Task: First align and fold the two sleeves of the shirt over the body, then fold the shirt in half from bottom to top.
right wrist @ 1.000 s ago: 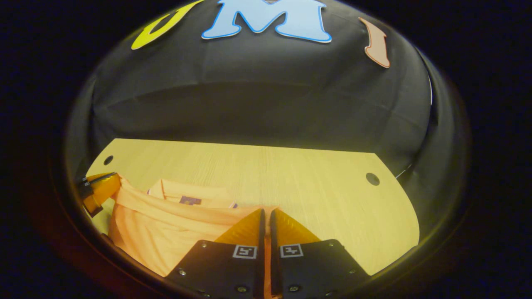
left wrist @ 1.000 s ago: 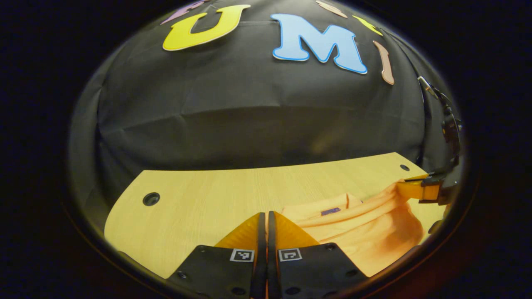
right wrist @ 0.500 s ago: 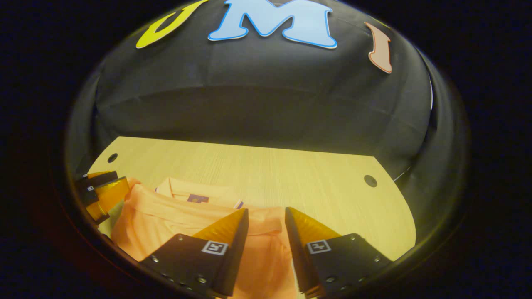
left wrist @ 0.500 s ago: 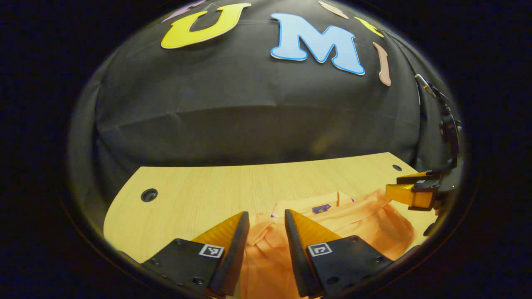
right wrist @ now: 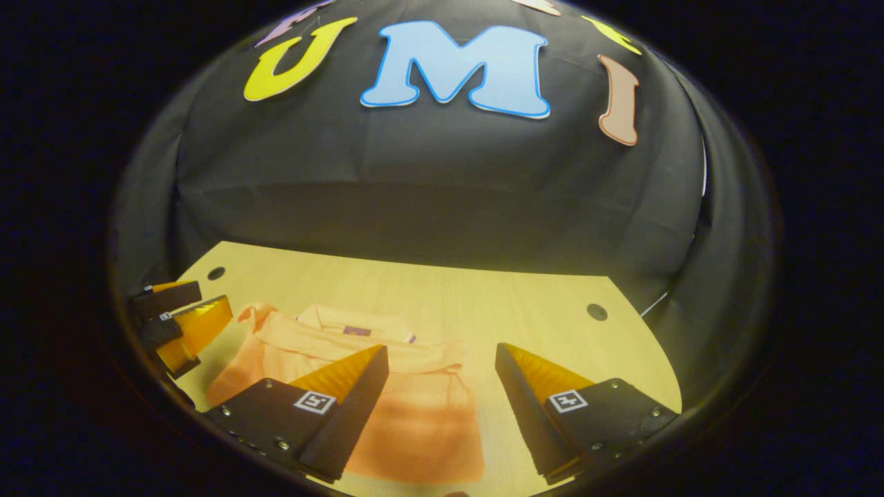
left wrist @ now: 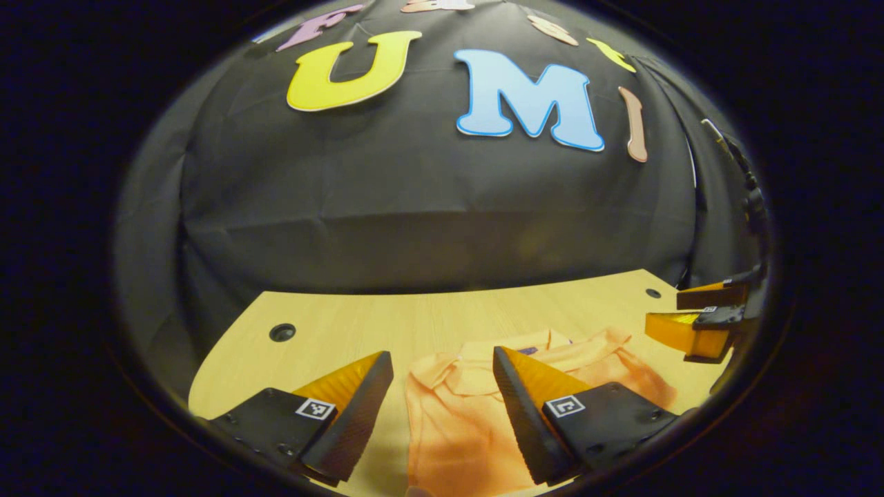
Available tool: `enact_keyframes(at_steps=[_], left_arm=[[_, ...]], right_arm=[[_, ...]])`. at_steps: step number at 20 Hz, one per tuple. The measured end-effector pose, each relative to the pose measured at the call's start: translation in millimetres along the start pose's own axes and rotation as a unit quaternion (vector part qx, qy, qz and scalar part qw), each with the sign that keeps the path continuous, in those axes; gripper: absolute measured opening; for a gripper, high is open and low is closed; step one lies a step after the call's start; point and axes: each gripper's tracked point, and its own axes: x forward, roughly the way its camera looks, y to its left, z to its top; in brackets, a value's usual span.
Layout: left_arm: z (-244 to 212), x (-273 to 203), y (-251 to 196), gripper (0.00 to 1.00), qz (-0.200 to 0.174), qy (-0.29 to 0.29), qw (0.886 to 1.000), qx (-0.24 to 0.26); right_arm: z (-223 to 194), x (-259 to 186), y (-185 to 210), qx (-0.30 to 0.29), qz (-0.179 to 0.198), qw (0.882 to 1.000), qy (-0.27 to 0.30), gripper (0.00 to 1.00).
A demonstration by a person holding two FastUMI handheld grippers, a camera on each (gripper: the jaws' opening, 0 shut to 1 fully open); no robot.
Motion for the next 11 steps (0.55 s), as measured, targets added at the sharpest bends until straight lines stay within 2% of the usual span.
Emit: enact_keyframes(at_steps=[5, 11], left_arm=[[19, -54, -11, 0.93, 0.001, -0.038, 0.999, 0.004], [38, -107, -20, 0.93, 0.015, -0.077, 0.997, 0.005]], right_arm=[[14, -56, -3, 0.011, 0.009, 0.999, -0.040, 0.96], [25, -121, -3, -0.003, 0.014, 0.995, -0.096, 0.96]])
